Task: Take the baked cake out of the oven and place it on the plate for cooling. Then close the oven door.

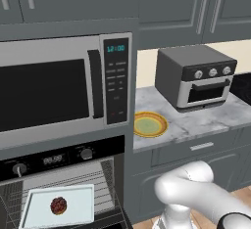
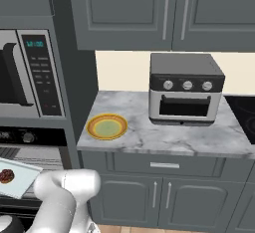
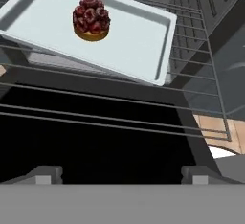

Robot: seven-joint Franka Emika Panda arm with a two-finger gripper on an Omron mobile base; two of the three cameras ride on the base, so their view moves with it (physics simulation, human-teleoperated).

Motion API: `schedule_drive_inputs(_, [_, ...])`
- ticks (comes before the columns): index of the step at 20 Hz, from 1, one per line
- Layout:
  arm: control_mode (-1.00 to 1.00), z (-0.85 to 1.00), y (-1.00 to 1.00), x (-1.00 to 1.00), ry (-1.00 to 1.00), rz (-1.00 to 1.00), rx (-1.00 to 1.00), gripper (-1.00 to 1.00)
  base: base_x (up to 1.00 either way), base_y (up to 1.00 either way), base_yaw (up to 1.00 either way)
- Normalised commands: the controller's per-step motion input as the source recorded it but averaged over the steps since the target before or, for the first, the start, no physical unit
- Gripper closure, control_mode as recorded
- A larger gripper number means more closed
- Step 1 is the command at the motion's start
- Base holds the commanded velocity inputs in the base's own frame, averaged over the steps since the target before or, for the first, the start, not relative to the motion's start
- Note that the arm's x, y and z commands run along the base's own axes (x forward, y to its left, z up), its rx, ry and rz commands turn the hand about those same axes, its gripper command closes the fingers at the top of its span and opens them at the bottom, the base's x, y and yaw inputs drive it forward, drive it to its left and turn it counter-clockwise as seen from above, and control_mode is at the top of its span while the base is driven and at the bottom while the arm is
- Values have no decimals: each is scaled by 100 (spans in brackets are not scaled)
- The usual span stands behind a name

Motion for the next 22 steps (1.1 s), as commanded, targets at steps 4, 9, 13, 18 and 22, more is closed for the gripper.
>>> schedule_drive_inputs(4, [-100, 30, 2, 4, -10, -3, 6, -100, 0, 0, 0])
schedule_drive_inputs(9, [-100, 20, 7, 8, -10, -2, 5, -100, 0, 0, 0])
schedule_drive_inputs(13, [-100, 28, 10, 13, -2, 0, 3, -100, 0, 0, 0])
schedule_drive_inputs(18, [-100, 28, 10, 6, 5, 0, 2, -100, 0, 0, 0])
schedule_drive_inputs(22, [-100, 6, 13, 0, 1, 0, 0, -100, 0, 0, 0])
